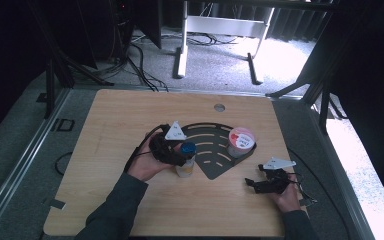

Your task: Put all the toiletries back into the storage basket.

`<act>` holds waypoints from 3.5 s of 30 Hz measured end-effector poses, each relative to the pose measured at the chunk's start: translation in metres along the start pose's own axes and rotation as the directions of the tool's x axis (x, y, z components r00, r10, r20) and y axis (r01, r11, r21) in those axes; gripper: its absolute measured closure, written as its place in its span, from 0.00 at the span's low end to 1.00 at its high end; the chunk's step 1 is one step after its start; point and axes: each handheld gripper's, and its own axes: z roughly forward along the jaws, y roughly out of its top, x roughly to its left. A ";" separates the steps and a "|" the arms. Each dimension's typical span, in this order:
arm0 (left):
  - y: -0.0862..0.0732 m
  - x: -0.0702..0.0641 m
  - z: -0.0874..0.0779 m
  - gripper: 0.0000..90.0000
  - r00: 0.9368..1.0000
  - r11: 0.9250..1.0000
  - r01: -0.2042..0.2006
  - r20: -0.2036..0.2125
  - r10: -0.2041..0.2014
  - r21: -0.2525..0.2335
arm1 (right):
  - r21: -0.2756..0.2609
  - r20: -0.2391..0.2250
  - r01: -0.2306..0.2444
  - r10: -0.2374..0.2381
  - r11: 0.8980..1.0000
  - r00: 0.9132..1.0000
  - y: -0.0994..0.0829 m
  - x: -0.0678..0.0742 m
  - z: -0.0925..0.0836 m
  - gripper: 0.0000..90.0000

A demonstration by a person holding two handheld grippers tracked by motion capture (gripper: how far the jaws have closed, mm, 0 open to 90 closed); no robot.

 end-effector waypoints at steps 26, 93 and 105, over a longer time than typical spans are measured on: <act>-0.009 0.002 0.025 0.39 0.997 0.995 0.011 0.072 -0.018 0.099 | 0.000 -0.004 0.004 -0.004 1.000 1.000 0.000 0.000 0.000 0.18; -0.009 0.000 0.056 0.53 0.991 0.934 -0.097 0.116 0.061 0.345 | 0.001 -0.009 0.008 -0.008 1.000 1.000 0.000 0.000 0.000 0.17; -0.008 0.000 0.056 0.57 0.990 0.925 -0.106 0.128 0.062 0.365 | 0.001 -0.009 0.009 -0.009 1.000 1.000 0.000 0.000 0.000 0.17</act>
